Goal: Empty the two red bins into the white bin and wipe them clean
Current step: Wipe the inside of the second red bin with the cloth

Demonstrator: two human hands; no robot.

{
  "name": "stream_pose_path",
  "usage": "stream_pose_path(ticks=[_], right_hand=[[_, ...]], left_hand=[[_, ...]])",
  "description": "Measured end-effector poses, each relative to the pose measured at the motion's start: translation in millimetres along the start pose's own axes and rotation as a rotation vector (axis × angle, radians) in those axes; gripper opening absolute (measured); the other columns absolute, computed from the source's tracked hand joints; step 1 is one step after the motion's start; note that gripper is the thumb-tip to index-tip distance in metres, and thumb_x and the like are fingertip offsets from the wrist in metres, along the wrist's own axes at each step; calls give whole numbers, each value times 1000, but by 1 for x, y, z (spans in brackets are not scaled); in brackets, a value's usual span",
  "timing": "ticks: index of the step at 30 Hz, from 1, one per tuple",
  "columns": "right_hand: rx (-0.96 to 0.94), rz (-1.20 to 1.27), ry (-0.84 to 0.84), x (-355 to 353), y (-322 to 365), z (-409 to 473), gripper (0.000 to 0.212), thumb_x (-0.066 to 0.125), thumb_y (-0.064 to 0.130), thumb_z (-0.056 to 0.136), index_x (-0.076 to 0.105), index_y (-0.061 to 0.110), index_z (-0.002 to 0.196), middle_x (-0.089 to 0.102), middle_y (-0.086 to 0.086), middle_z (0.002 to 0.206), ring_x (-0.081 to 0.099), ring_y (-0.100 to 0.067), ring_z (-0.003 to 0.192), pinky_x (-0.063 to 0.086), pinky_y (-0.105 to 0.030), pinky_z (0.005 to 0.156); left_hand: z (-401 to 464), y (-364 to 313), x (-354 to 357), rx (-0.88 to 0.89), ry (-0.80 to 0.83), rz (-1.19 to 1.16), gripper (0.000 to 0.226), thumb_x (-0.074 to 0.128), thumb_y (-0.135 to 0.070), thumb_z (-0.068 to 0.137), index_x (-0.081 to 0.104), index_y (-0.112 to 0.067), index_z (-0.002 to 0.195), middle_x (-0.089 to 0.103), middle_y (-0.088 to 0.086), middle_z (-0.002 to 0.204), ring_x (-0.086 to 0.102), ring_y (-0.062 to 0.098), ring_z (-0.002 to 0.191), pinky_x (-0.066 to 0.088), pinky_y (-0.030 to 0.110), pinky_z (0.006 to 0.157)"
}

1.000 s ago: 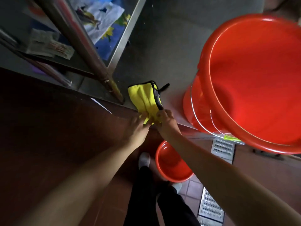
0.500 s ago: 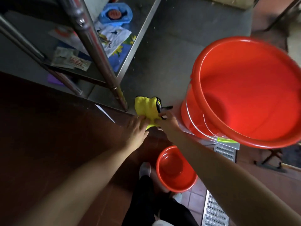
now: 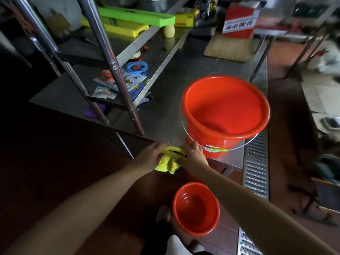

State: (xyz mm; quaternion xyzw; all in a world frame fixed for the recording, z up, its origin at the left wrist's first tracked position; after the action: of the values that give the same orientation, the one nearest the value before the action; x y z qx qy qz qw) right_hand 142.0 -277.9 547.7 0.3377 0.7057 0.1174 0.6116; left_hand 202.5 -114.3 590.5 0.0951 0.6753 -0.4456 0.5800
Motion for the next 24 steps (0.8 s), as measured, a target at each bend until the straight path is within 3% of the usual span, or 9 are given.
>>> stream_pose_path(ticks=[4, 6, 8, 12, 16, 20, 24], right_hand=[[-12, 35, -19, -26, -19, -37, 40, 73, 29, 80, 66, 20, 118, 58, -9, 125, 54, -31, 116, 48, -40, 96], [-22, 87, -20, -39, -29, -52, 27, 71, 24, 79, 68, 18, 106, 68, -5, 104, 62, -27, 96, 47, -32, 78], [-9, 125, -51, -56, -42, -63, 20, 73, 24, 81, 67, 16, 99, 66, 0, 88, 59, -20, 82, 39, -29, 67], [-25, 137, -126, -98, -58, -80, 15, 74, 27, 85, 65, 16, 89, 65, 3, 79, 57, -15, 73, 39, -31, 63], [-20, 93, -185, -142, -60, -85, 14, 72, 24, 84, 66, 12, 89, 67, -4, 81, 60, -22, 77, 46, -36, 67], [-23, 91, -236, -189, -48, -76, 13, 70, 24, 82, 57, 24, 77, 59, 7, 70, 55, -14, 67, 39, -28, 57], [25, 44, -289, -224, -36, -48, 10, 64, 22, 82, 56, 24, 88, 62, -2, 80, 58, -26, 75, 37, -28, 59]], left_hand=[[-11, -40, 12, 31, 100, -10, 44, 61, -19, 93, 53, -14, 136, 55, 8, 136, 57, 24, 120, 44, 26, 98], [-10, -54, 18, 20, 130, -7, 43, 57, -30, 96, 52, -16, 136, 55, 8, 136, 56, 25, 120, 46, 31, 97], [-3, -67, 20, 34, 125, 16, 42, 54, -37, 97, 51, -20, 135, 55, 5, 136, 55, 24, 121, 46, 33, 97], [18, -96, 15, 118, 77, 49, 44, 51, -46, 97, 50, -24, 135, 54, -2, 136, 54, 19, 122, 46, 35, 98], [41, -128, 4, 239, 30, 76, 45, 49, -47, 99, 51, -22, 136, 56, -2, 135, 56, 18, 119, 40, 23, 92], [65, -153, -23, 309, -96, 58, 43, 56, -39, 98, 55, -16, 134, 61, 3, 131, 58, 19, 116, 30, 11, 88], [94, -162, -51, 313, -140, -21, 44, 54, -35, 100, 52, -15, 139, 58, 3, 137, 54, 18, 124, 32, 13, 97]])
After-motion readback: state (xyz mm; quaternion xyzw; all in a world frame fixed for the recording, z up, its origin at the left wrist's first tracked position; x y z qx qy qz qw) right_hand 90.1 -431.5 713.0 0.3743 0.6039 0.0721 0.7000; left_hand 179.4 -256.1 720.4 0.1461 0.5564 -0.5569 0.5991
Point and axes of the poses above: each hand's wrist, its own z-axis towards the middle knuckle, its own x-axis out of the palm, y = z × x, the point moved 7 cm from there along z, towards the middle knuckle
